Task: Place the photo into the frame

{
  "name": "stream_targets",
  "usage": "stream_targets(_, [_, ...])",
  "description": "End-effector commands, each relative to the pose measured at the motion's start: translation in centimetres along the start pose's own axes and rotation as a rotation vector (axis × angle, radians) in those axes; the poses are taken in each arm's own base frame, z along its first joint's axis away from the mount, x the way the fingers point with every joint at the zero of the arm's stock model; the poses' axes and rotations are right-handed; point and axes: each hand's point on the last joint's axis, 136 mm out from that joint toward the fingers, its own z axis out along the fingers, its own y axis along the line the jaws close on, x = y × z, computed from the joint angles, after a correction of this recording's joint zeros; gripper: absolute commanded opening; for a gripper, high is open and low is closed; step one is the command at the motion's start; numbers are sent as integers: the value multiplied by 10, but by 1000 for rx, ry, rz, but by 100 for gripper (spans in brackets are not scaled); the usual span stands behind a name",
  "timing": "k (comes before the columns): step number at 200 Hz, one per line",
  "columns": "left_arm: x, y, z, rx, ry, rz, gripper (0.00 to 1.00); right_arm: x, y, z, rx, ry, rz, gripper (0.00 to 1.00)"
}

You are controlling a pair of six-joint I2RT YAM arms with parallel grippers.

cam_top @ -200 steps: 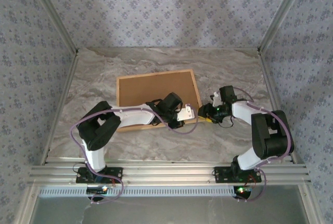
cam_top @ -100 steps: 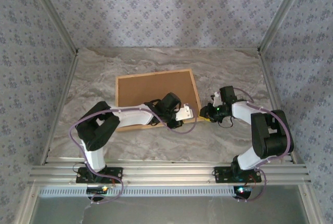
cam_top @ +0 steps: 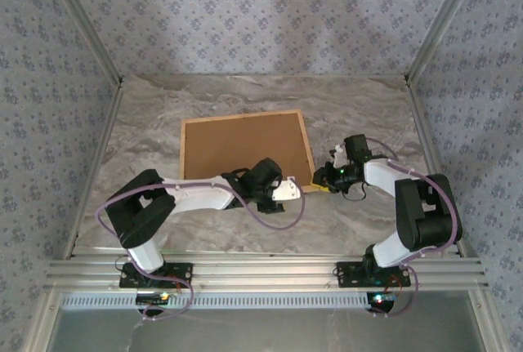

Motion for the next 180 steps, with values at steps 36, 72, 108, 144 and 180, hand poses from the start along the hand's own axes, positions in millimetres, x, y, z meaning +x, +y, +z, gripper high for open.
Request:
stream_targets(36, [8, 16, -4, -183, 84, 196, 72, -1, 29, -16, -66, 16, 36, 23])
stream_targets(72, [11, 21, 2, -260, 130, 284, 69, 2, 33, -20, -68, 21, 38, 23])
stream_targets(108, [9, 22, 6, -316, 144, 346, 65, 4, 35, -21, -70, 26, 40, 23])
stream_targets(144, [1, 22, 5, -356, 129, 384, 56, 4, 34, -20, -70, 27, 41, 24])
stream_targets(180, [1, 26, 4, -412, 139, 441, 49, 3, 35, -21, -68, 24, 34, 25])
